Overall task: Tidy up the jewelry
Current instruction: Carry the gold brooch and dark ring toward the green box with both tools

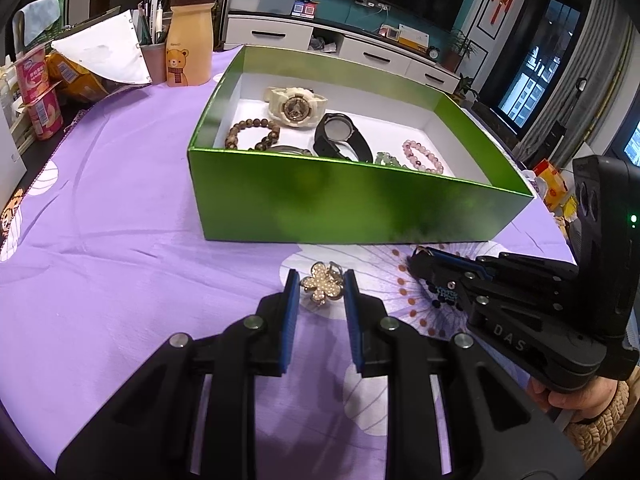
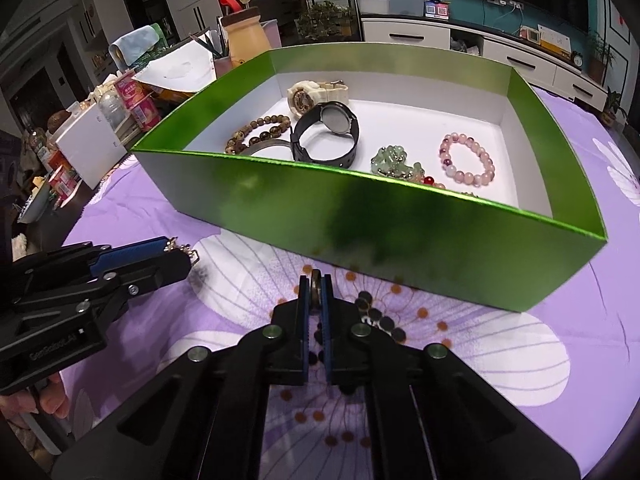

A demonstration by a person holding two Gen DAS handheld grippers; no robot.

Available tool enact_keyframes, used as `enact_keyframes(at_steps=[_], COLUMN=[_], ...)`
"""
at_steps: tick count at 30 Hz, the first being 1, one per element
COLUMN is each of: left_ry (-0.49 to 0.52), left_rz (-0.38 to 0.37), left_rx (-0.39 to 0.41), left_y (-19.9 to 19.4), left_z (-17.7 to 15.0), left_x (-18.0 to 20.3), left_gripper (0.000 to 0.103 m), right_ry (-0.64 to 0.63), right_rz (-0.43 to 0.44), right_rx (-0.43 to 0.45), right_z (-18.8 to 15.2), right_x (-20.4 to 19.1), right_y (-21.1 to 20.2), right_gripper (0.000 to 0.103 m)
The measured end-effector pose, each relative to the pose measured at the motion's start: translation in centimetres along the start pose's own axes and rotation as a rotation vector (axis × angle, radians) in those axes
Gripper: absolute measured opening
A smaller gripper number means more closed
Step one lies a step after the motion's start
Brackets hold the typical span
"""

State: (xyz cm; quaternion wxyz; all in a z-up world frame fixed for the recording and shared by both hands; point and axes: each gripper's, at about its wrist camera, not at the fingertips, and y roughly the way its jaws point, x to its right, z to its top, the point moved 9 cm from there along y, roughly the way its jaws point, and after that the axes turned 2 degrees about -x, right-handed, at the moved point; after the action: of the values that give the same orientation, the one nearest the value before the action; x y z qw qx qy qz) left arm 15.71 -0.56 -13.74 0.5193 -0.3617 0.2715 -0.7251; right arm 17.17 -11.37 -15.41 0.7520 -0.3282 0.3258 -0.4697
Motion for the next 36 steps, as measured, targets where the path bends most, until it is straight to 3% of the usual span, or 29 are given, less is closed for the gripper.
enact_keyframes(at_steps=[18, 36], left_ry=[0.027, 0.081], left_rz=[0.015, 0.025], left_rx=[0.009, 0.055], left_y=[-1.2, -3.7], left_z=[0.0, 1.2], left_x=[1.3, 3.5], left_gripper=[0.022, 0.022], right_ry=[0.040, 0.073], right_rz=[0.009, 0.004], right_rx=[0.047, 0.142], right_z=[-1.6, -1.0], right_x=[1.8, 3.6], right_y=[-4.8, -9.5], right_gripper=[0.005, 0.005])
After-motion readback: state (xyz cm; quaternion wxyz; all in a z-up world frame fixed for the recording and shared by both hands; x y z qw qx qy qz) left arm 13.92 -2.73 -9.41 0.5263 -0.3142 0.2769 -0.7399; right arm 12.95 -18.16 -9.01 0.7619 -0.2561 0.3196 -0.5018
